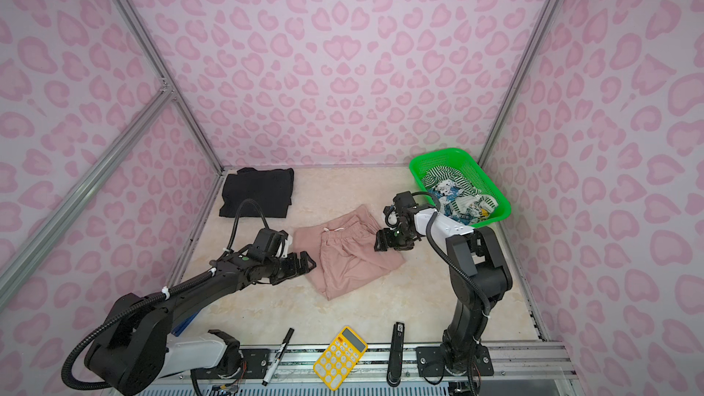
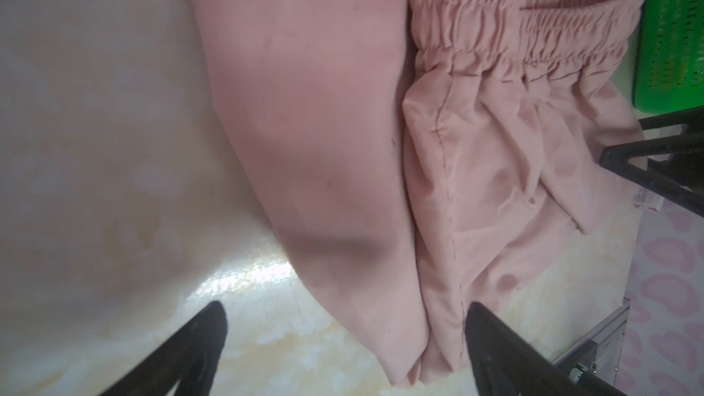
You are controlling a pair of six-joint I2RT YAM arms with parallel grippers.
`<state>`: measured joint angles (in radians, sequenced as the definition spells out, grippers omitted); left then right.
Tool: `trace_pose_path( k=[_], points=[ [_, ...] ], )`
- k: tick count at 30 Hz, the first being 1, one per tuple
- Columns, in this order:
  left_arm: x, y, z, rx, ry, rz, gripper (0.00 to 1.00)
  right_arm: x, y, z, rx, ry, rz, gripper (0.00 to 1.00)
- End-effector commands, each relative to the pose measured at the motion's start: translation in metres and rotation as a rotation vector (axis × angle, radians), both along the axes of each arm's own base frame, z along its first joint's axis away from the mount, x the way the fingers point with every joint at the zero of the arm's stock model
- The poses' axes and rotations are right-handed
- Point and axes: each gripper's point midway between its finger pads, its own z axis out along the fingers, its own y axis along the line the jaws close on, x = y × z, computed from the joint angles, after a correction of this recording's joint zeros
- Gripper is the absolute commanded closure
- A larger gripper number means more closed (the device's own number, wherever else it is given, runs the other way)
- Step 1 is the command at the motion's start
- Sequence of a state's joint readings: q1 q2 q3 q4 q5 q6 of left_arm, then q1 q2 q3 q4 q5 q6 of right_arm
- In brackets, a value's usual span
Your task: Fold and stack the mixed laundry pile
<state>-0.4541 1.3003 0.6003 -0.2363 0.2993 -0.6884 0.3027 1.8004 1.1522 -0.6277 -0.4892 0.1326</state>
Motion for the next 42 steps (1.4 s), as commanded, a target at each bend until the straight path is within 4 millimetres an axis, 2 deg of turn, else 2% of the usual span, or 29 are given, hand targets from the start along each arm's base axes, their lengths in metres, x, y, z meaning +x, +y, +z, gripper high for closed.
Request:
trace_pose_path(
  k=[1, 10, 13, 18, 21, 25, 29, 32, 35, 38, 39, 40, 42],
  points=[
    [0.009, -0.025, 0.006, -0.147, -0.059, -0.018, 0.01, -0.011, 0.002, -0.011, 0.021, 0.058, -0.011, 0.27],
    [0.013, -0.052, 0.013, -0.331, -0.156, -0.102, 0.01, -0.036, -0.002, -0.024, 0.038, 0.109, -0.070, 0.36],
    [0.014, -0.054, 0.004, -0.319, -0.135, -0.110, 0.05, -0.039, -0.004, -0.026, 0.042, 0.110, -0.089, 0.37],
    [0.021, -0.053, -0.019, -0.268, -0.074, -0.093, 0.33, -0.040, -0.007, -0.022, 0.031, 0.095, -0.107, 0.40],
    [0.030, -0.049, -0.019, -0.214, -0.075, -0.070, 0.54, -0.039, -0.011, -0.018, 0.013, 0.080, -0.119, 0.41],
    [0.045, -0.034, -0.008, -0.055, -0.099, -0.064, 0.81, -0.033, -0.015, -0.006, -0.004, 0.039, -0.137, 0.40],
    [0.074, -0.029, 0.012, 0.089, -0.144, -0.104, 0.95, -0.022, -0.021, 0.019, -0.027, -0.044, -0.167, 0.35],
    [0.108, -0.032, 0.030, 0.187, -0.169, -0.160, 0.97, -0.015, -0.030, 0.040, -0.057, -0.112, -0.192, 0.33],
    [0.152, -0.028, 0.046, 0.297, -0.186, -0.181, 0.97, -0.014, -0.036, 0.057, -0.063, -0.163, -0.210, 0.33],
    [0.201, -0.021, 0.069, 0.356, -0.217, -0.170, 0.97, -0.019, -0.043, 0.066, -0.062, -0.187, -0.225, 0.33],
    [0.214, -0.015, 0.072, 0.373, -0.214, -0.166, 0.97, -0.021, -0.045, 0.068, -0.061, -0.194, -0.228, 0.33],
    [0.231, -0.007, 0.084, 0.384, -0.228, -0.147, 0.97, -0.023, -0.047, 0.070, -0.060, -0.200, -0.233, 0.33],
    [0.253, 0.008, 0.097, 0.418, -0.231, -0.131, 0.97, -0.027, -0.051, 0.072, -0.059, -0.205, -0.242, 0.33]
  ],
)
